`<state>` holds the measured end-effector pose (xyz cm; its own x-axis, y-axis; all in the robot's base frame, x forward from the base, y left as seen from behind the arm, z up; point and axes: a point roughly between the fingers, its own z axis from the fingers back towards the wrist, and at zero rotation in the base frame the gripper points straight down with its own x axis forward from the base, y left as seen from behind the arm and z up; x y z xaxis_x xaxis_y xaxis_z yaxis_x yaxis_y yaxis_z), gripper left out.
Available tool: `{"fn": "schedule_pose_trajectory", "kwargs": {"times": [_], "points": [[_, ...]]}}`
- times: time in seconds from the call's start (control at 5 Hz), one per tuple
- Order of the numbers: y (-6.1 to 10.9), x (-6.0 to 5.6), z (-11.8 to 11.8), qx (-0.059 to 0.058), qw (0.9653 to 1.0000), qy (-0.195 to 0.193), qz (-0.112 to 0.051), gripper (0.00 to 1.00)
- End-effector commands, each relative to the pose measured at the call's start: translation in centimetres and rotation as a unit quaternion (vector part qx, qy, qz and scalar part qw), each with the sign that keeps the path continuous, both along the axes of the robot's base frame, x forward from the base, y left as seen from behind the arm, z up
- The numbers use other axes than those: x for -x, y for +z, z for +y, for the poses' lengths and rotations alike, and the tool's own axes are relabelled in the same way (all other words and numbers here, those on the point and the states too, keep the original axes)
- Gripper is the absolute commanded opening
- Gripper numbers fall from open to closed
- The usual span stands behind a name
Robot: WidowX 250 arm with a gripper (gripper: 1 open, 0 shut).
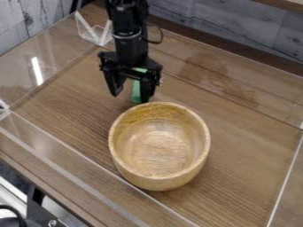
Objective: Put green stick into wooden bowl
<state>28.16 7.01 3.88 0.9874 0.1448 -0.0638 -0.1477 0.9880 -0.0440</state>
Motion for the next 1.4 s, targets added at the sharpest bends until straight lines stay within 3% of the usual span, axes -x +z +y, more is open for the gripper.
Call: {"fn": "schedule_pose_trajectory", "kwargs": {"times": [0.0, 0.2, 0.4, 0.8, 1.2], "points": [[0.4, -0.4, 0.3, -0.011, 0.9998, 0.004, -0.014, 1.0], [-0.1, -0.4, 0.3, -0.013, 0.9998, 0.005, -0.012, 0.0], [-0.3, -0.2, 0.1, -0.013, 0.9999, 0.005, -0.005, 0.0], [3.8, -1.0, -0.4, 0.014, 0.999, 0.02, -0.038, 0.0], [9.8, -2.0, -1.9, 0.052, 0.9945, 0.036, -0.084, 0.0]]}}
